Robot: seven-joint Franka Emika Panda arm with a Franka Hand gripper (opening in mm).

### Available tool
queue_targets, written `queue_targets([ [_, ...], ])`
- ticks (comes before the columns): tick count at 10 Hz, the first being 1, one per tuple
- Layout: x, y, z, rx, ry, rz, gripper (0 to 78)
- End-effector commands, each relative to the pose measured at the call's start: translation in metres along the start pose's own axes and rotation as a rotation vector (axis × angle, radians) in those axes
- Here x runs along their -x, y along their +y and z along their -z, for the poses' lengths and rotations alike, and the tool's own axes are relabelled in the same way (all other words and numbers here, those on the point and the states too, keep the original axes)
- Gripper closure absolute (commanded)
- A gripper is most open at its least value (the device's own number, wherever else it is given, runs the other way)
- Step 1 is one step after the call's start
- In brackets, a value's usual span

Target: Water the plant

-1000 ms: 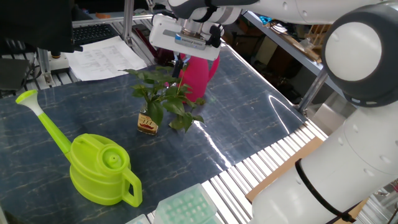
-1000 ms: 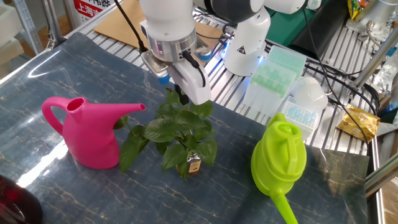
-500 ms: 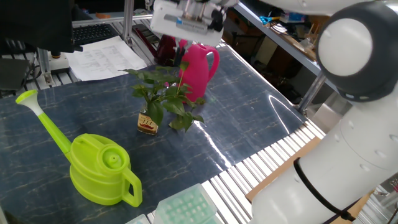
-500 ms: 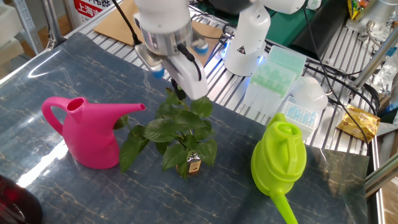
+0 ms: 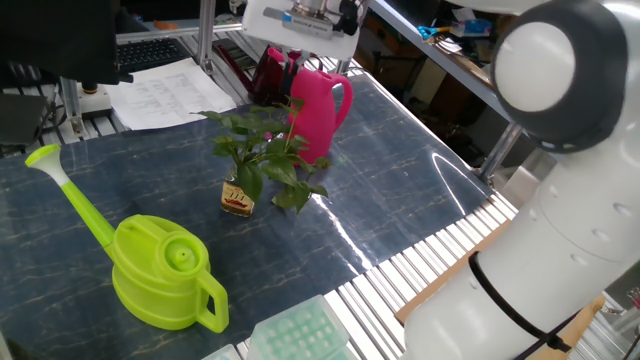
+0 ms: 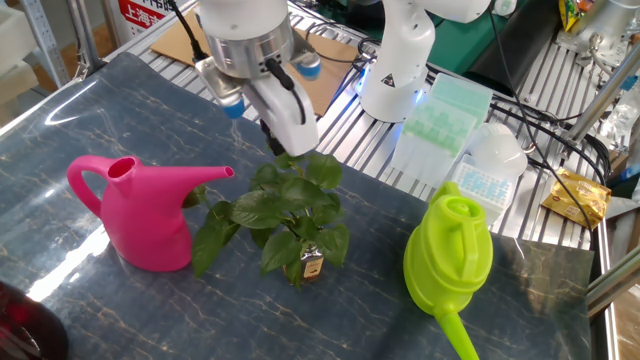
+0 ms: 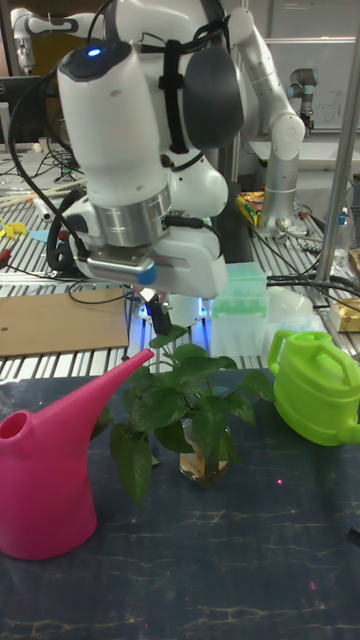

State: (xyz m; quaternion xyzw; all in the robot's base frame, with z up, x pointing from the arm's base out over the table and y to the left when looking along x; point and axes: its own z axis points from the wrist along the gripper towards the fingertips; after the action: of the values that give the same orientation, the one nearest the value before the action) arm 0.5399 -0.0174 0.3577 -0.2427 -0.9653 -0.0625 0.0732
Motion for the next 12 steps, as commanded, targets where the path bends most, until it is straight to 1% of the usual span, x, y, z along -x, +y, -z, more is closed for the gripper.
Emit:
queue_targets([
  [1, 0.0109, 0.0011, 0.0089, -0.012, -0.011, -0.042, 77.6],
  [4, 0.0110, 0.0011, 0.0089, -0.026, -0.029, -0.078, 77.6],
  [7, 0.0109, 0.0013, 0.0090, -0.019, -0.038, -0.141, 77.6],
  [9, 0.0109, 0.0013, 0.0090, -0.017, -0.038, -0.215, 77.6],
  [10, 0.0109, 0.0013, 0.0090, -0.017, -0.038, -0.233, 77.6],
  [11, 0.0109, 0.0013, 0.0090, -0.015, -0.039, -0.298, 77.6],
  [12, 0.0109, 0.0013, 0.0090, -0.007, -0.050, -0.326, 77.6],
])
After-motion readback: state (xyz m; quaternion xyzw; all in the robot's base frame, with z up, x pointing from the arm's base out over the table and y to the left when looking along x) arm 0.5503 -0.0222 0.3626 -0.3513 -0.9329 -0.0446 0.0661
